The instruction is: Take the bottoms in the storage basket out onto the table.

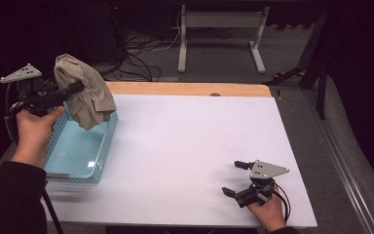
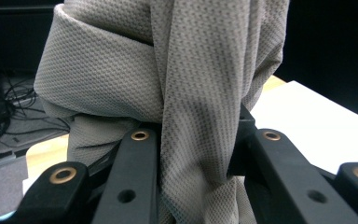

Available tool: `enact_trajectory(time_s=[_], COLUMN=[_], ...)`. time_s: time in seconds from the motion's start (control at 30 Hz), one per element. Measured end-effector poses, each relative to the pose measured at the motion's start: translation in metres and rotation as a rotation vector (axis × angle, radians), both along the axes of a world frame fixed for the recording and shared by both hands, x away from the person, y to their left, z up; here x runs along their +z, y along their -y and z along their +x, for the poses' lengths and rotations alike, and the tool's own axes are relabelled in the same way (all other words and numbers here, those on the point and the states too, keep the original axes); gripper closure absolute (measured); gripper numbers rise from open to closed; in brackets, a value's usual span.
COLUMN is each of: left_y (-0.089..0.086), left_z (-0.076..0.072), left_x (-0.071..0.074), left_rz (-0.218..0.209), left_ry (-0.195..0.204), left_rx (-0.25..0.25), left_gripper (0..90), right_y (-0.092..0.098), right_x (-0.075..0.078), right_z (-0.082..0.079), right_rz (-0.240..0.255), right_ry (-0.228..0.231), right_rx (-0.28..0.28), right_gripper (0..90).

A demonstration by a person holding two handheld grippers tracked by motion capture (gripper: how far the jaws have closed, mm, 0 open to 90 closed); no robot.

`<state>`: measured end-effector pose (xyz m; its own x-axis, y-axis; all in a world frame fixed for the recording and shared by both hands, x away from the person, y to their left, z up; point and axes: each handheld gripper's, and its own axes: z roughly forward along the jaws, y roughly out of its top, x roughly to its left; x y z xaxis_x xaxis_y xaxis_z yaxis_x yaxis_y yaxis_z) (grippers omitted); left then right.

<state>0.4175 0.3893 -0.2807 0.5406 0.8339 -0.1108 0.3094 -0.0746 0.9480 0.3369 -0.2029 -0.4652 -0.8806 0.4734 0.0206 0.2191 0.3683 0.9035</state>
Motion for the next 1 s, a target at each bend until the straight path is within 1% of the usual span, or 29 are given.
enact_trajectory(time_s=[0.13,0.17,0.23,0.33,0.4,0.63,0.77,0.8,0.83,0.9,0.93,1.0], left_y=[0.004,0.007,0.010,0.014,0.020,0.031,0.043,0.043,0.049,0.055,0.055,0.065], left_z=[-0.001,-0.002,-0.003,-0.004,-0.006,-0.007,-0.009,-0.009,-0.009,-0.010,-0.010,-0.009], left_x=[0.004,0.007,0.010,0.014,0.018,0.024,0.029,0.029,0.031,0.032,0.032,0.032], left_rz=[-0.004,-0.009,-0.016,-0.014,-0.017,-0.025,-0.037,-0.037,-0.040,-0.046,-0.046,-0.050], left_ry=[0.008,0.012,0.016,0.022,0.030,0.042,0.052,0.052,0.058,0.063,0.063,0.063], left_rx=[-0.010,-0.023,-0.031,-0.041,-0.053,-0.086,-0.121,-0.121,-0.135,-0.151,-0.151,-0.172], left_gripper=[72.2,72.3,72.2,72.2,72.2,72.2,72.2,72.2,72.2,72.2,72.2,72.2], right_y=[0.000,0.000,0.000,0.000,0.000,0.000,0.000,0.000,0.000,0.000,0.000,0.000], right_x=[0.000,0.000,0.000,0.000,0.000,0.000,0.000,0.000,0.000,0.000,0.000,0.000], right_z=[0.000,0.000,0.000,0.000,0.000,0.000,0.000,0.000,0.000,0.000,0.000,0.000], right_rz=[0.001,0.001,0.002,0.003,0.003,0.003,0.004,0.004,0.005,0.005,0.005,0.006], right_ry=[0.001,0.001,0.001,0.001,0.002,0.003,0.003,0.003,0.003,0.003,0.003,0.003], right_rx=[0.001,0.002,0.002,0.002,0.003,0.005,0.006,0.007,0.007,0.007,0.007,0.007], right_gripper=[0.2,0.2,0.2,0.2,0.2,0.2,0.2,0.2,0.2,0.2,0.2,0.2])
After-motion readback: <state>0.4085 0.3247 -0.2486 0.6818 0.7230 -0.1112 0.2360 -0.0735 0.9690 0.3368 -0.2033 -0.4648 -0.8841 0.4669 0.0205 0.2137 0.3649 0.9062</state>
